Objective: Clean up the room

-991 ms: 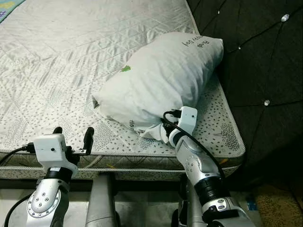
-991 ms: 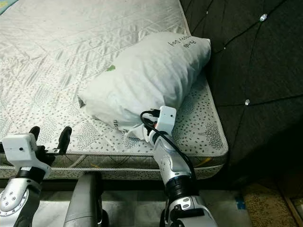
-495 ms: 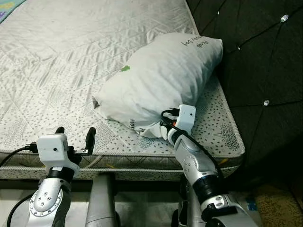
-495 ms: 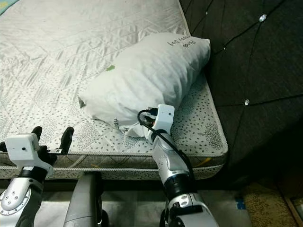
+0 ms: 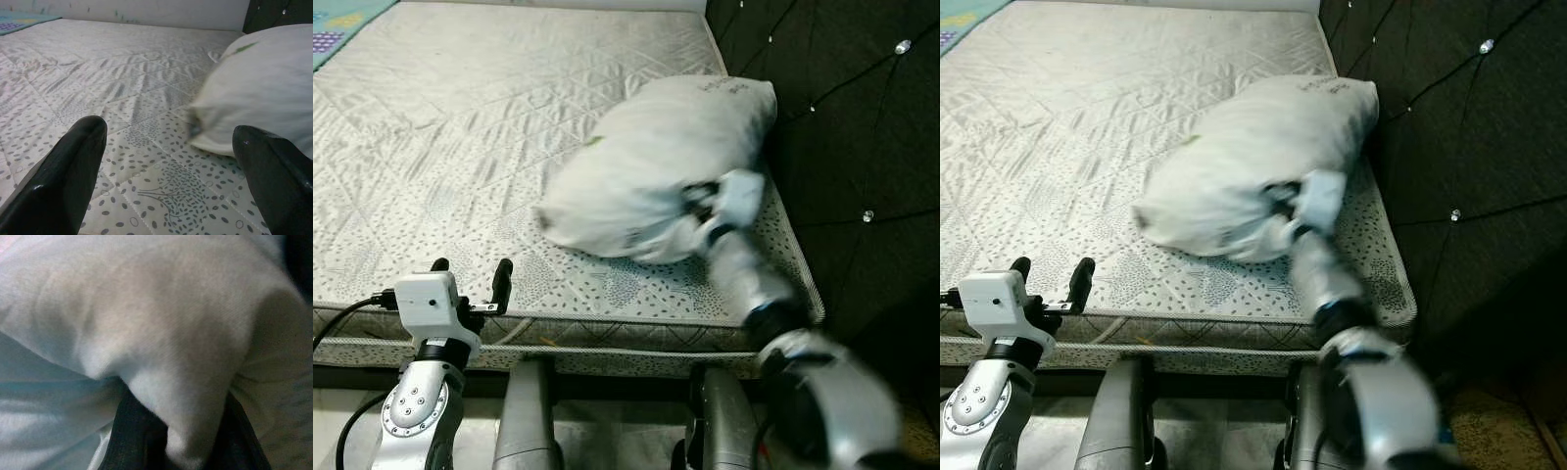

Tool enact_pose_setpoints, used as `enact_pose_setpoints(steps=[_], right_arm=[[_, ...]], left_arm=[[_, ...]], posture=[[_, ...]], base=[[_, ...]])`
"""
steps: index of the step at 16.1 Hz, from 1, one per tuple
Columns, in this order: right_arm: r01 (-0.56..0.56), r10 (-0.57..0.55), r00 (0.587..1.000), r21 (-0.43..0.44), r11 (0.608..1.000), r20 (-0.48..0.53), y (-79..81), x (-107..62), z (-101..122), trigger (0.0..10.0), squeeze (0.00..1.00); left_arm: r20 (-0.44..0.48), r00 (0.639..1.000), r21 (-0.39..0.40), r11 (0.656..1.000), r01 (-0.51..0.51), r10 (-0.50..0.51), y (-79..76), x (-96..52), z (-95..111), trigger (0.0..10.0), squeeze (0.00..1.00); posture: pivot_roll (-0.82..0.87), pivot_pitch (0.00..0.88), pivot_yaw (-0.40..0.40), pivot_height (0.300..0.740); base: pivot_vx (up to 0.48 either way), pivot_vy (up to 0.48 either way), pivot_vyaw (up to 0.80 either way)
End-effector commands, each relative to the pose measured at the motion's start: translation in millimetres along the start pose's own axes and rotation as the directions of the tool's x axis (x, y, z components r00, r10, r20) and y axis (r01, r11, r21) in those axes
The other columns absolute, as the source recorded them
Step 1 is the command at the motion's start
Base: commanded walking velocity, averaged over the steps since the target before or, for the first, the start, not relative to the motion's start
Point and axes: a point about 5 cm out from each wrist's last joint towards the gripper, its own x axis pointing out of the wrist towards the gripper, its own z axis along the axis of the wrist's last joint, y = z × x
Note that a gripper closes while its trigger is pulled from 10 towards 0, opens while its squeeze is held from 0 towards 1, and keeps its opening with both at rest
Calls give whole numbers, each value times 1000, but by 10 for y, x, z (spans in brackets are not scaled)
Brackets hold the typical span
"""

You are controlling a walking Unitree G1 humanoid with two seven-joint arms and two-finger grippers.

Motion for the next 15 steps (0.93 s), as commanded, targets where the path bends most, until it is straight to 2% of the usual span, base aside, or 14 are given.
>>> enact_pose_setpoints(steps=[1, 3, 4, 5, 8, 9, 10, 12, 13, 15], right_arm=[[23, -25, 981, 11, 1000, 190, -107, 42, 552, 0, 0], [20, -9, 973, -47, 999, 232, -252, 50, 820, 0, 0], [18, -4, 972, -57, 998, 234, -268, 49, 846, 0, 0], [-5, 29, 973, -105, 995, 230, -343, 42, 914, 0, 0], [-18, 41, 979, -117, 993, 199, -600, 4, 1010, 0, 0], [-25, 52, 978, -131, 991, 202, -626, -4, 1018, 0, 0], [-36, 61, 980, -132, 991, 191, -696, -21, 976, 0, 0], [-27, 49, 985, -133, 991, 164, -835, -56, 814, 0, 0], [-12, 25, 987, -85, 996, 156, -952, -94, 672, 0, 0], [-9, 14, 985, -31, 999, 171, -1042, -147, 507, 0, 0]], left_arm=[[-3, 1000, 11, 1000, -6, 6, 15, -6, -17, 10000, 0], [-3, 1000, 11, 1000, -8, 8, 11, -12, -24, 10000, 0], [-3, 1000, 12, 1000, -8, 8, 10, -15, -23, 10000, 0], [-7, 1000, 14, 1000, -6, 6, 10, -24, -27, 10000, 0], [-6, 1000, 19, 1000, 5, -5, 9, -9, -18, 10000, 0], [-5, 1000, 22, 1000, 9, -9, 7, -5, -15, 10000, 0], [7, 999, 63, 997, 45, -46, -29, -4, 2, 10000, 0], [13, 998, 63, 996, 56, -57, -72, -10, 5, 10000, 0], [14, 999, 54, 998, 45, -46, -76, -5, -1, 10000, 0], [14, 999, 49, 998, 47, -48, -88, 4, 0, 10000, 0]], posture=[[106, 53, -21, 537], [106, 53, -21, 537], [111, 60, -18, 537], [111, 62, -16, 537], [110, 70, -3, 537], [106, 71, 0, 537], [100, 69, -3, 537], [90, 67, -13, 537], [87, 66, -13, 537], [77, 71, 2, 537]], base=[[0, 0, 0], [0, 0, 0], [0, 0, 0], [0, 0, 0], [0, 0, 0], [0, 0, 0], [0, 0, 0], [0, 0, 0], [0, 0, 0], [0, 0, 0]])
